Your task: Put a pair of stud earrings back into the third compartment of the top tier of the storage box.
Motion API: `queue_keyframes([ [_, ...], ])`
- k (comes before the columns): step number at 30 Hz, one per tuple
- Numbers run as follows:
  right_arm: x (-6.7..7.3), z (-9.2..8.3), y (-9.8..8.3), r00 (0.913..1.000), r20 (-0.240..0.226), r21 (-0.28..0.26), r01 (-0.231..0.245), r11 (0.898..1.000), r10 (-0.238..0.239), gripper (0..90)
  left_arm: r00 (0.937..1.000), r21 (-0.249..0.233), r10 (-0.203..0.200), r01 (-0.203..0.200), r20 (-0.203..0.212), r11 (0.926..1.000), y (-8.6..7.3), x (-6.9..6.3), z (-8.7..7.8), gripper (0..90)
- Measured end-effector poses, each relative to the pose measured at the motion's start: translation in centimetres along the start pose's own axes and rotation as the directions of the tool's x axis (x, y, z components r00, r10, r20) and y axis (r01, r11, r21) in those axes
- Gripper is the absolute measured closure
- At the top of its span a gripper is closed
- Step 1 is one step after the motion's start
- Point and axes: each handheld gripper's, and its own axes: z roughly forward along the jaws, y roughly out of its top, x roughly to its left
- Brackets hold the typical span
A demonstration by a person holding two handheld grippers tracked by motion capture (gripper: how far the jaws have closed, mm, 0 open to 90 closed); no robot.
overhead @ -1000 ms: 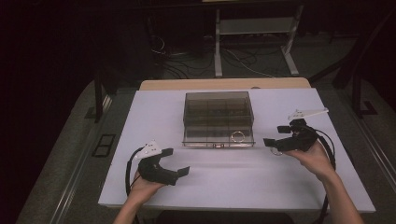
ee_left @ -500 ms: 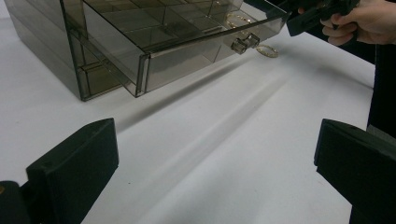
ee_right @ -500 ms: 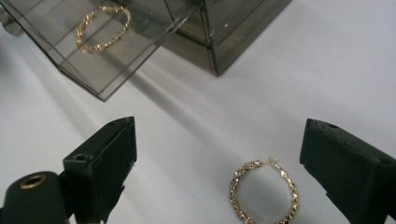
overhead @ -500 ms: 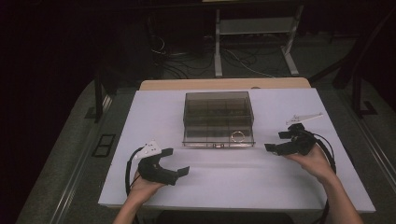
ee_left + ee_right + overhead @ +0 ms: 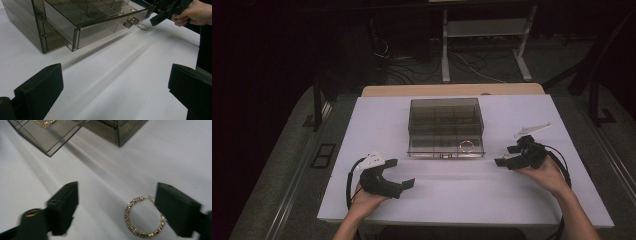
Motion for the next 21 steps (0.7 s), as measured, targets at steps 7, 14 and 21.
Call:
queue_keyframes([
  [7,-0.17,0.18,-0.28,1.0000,0.001,0.023,0.007,1.000,-0.007,31.4,1.0000,0.001,0.000,0.000,0.001,1.0000,-0.01,0.01,0.02,0.0],
  [14,-0.30,0.26,-0.50,0.9997,0.017,0.036,0.015,0.999,-0.015,44.0,1.0000,0.005,0.002,-0.002,0.001,1.0000,-0.02,-0.01,0.07,0.0],
  [21,-0.42,0.46,-0.66,0.9990,0.042,0.058,0.011,0.998,-0.013,51.1,1.0000,0.008,0.001,-0.001,0.003,1.0000,-0.03,0.01,0.09,0.0],
])
